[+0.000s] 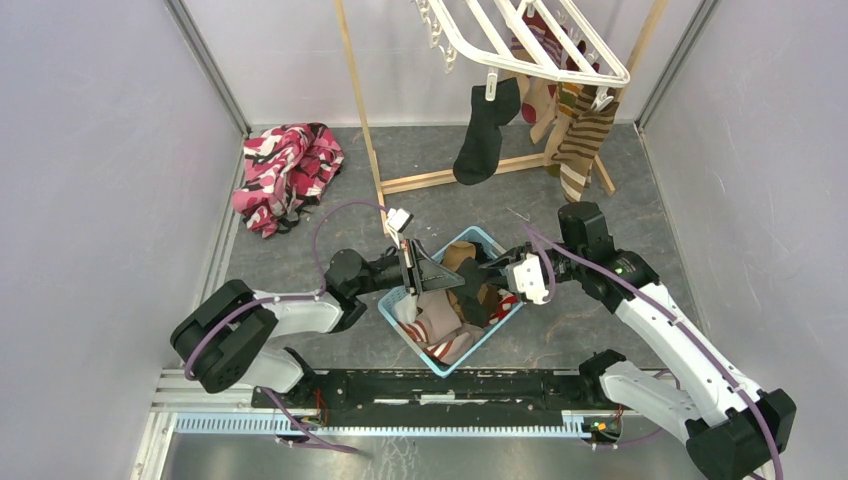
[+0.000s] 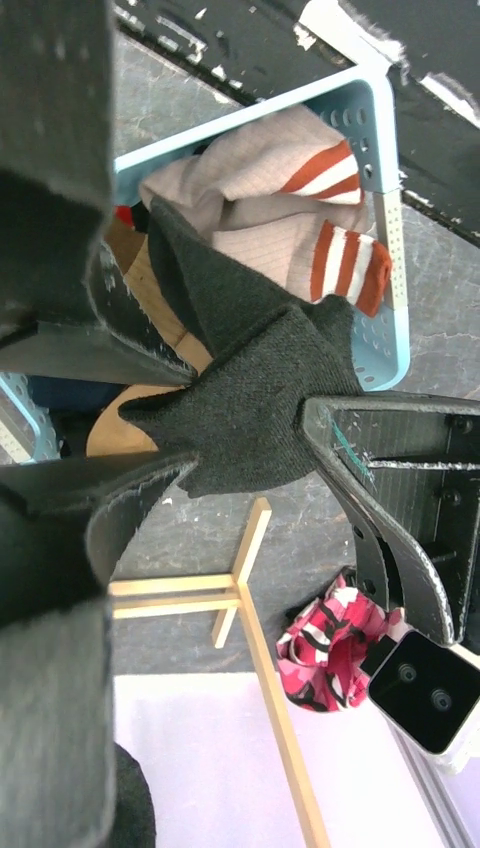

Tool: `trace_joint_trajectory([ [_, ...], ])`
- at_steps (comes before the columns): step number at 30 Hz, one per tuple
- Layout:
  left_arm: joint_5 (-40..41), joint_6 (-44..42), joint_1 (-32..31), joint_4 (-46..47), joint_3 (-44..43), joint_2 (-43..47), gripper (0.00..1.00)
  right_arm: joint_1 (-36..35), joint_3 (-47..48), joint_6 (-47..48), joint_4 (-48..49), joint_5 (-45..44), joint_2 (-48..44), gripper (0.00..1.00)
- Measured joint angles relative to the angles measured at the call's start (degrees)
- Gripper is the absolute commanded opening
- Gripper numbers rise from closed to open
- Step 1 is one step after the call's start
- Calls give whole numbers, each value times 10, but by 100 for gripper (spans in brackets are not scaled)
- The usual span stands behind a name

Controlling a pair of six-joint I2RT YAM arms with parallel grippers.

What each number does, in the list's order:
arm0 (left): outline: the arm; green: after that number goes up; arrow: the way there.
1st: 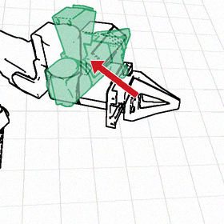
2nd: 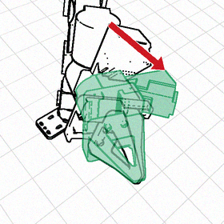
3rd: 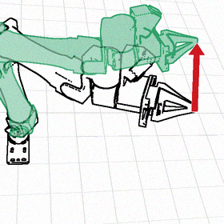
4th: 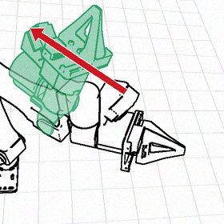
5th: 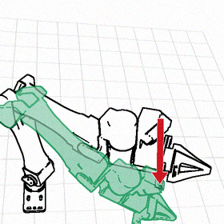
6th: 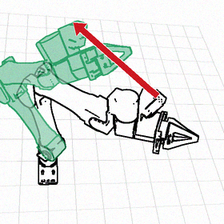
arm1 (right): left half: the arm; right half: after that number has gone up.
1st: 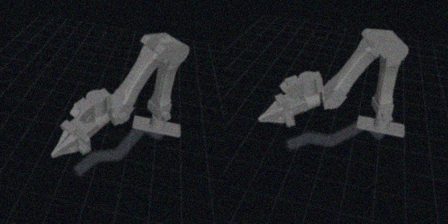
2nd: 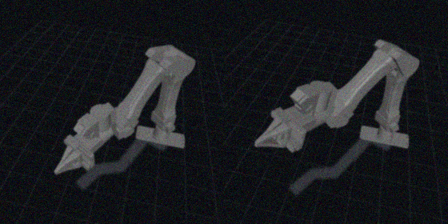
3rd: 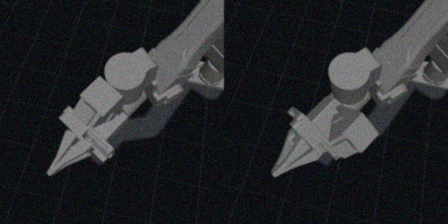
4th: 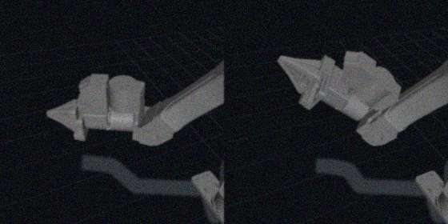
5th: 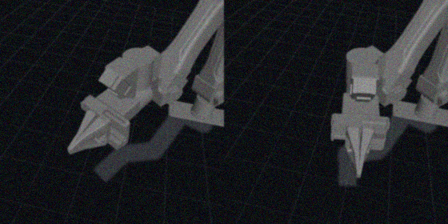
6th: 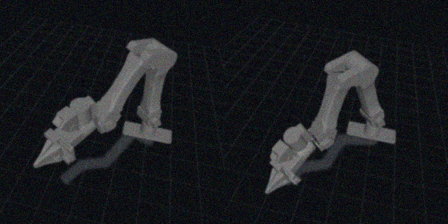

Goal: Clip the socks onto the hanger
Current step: Pick up the sock from the bin.

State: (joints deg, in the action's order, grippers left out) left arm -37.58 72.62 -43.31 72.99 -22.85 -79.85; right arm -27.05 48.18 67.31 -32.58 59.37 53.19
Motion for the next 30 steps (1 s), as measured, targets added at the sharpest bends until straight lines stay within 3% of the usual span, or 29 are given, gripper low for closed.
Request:
trace_joint_trajectory([
  [4, 0, 7, 0, 5, 2, -3, 14, -2, -1, -17, 14, 5, 0, 1],
  [6, 1, 8, 0, 9, 5, -3, 22, -2, -1, -20, 16, 10, 0, 0],
  [11, 7, 6, 0, -6, 22, 5, 56, -2, 0, -17, 0, 17, 0, 0],
  [16, 33, -78, 2, -160, 29, 112, 74, 3, 12, 16, -61, 21, 2, 0],
  [21, 90, -298, 4, -381, 25, 334, 79, 9, 13, 43, -94, 23, 5, 0],
  [24, 97, -404, 1, -420, 29, 436, 79, 9, 14, 62, -113, 26, 15, 0],
  [27, 97, -489, -13, -423, 30, 476, 79, 9, 17, 89, -139, 33, 28, 0],
  [30, 100, -555, -24, -440, 24, 437, 79, 9, 23, 138, -174, 47, 35, 0],
])
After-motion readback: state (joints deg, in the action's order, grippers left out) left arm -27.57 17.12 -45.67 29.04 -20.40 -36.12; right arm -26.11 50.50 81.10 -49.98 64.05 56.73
